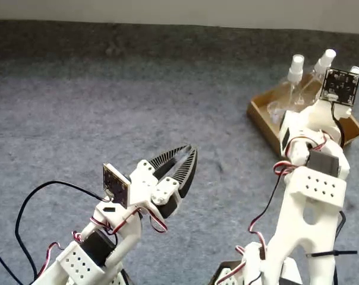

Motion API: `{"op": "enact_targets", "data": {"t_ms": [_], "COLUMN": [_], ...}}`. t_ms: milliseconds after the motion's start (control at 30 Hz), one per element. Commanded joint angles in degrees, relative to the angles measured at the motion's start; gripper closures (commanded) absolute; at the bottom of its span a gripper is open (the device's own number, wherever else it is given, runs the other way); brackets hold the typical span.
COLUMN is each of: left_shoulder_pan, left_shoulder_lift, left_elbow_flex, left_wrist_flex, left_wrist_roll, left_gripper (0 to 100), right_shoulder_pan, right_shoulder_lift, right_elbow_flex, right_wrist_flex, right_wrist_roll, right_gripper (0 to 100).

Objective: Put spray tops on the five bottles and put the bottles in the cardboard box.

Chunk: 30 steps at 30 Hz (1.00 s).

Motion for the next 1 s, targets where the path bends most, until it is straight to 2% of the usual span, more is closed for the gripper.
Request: {"op": "enact_targets", "data": {"t_ms": [0,467,833,967], "left_shoulder_pan": [0.48,0.48,0.48,0.40], "left_shoulder_lift": [-0.22,-0.22,-0.13,-0.13], "left_elbow_flex": [1.36,1.36,1.36,1.36], "left_wrist_flex": [0.26,0.26,0.26,0.35], "left_wrist_roll": [0.35,0.35,0.35,0.35], "left_gripper": [99,99,99,99], "right_shoulder_pan": [2.68,7.34,7.43,7.43], "right_shoulder_lift": [1.36,15.08,24.75,26.33], "right_elbow_flex": [-3.38,-3.47,-7.52,-7.52], "right_wrist_flex": [-4.35,-14.73,-15.69,-15.69], "right_wrist_roll": [0.53,0.53,0.53,0.53], "right_gripper": [94.9,94.9,94.8,88.9]}}
